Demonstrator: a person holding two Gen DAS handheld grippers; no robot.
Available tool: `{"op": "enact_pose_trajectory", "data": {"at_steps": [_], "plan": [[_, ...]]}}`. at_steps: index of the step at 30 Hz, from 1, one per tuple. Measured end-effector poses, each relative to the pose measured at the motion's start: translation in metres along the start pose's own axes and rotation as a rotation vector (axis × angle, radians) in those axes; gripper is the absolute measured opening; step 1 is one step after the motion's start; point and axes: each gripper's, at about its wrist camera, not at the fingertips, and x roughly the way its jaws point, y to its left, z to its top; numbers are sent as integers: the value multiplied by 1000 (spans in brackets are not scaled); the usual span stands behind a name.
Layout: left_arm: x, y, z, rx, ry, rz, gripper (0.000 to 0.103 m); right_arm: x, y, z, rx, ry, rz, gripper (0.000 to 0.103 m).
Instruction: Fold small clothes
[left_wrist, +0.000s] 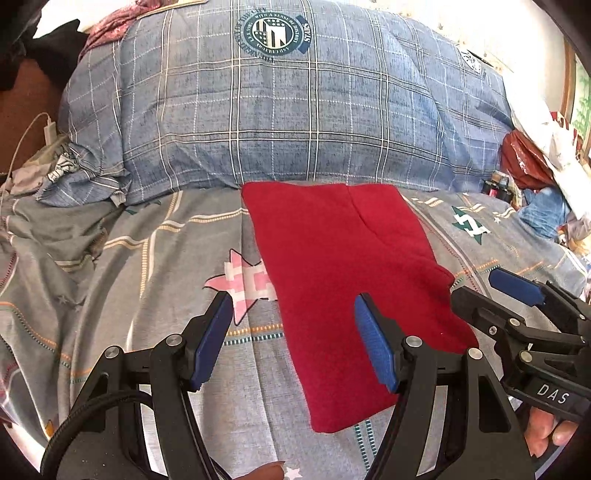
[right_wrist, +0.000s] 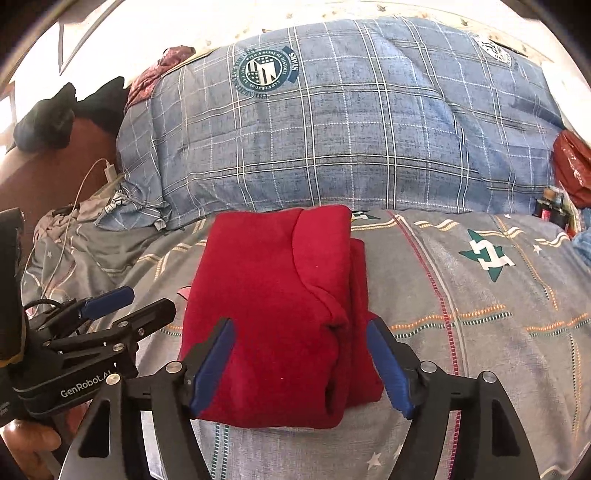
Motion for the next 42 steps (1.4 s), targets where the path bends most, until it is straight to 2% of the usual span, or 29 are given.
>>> {"op": "enact_pose_trajectory", "data": {"at_steps": [7,17,42], "plan": [[1,3,-2,-4,-2,27,69,1,10,-2,-35,-5,-20,73],[3,4,-2,-16,4,24,69,9,8,-2,-45,5,-39,77],[14,7,-3,-33,6,5,69,24,12,-2,-54,29,-36,78]]}}
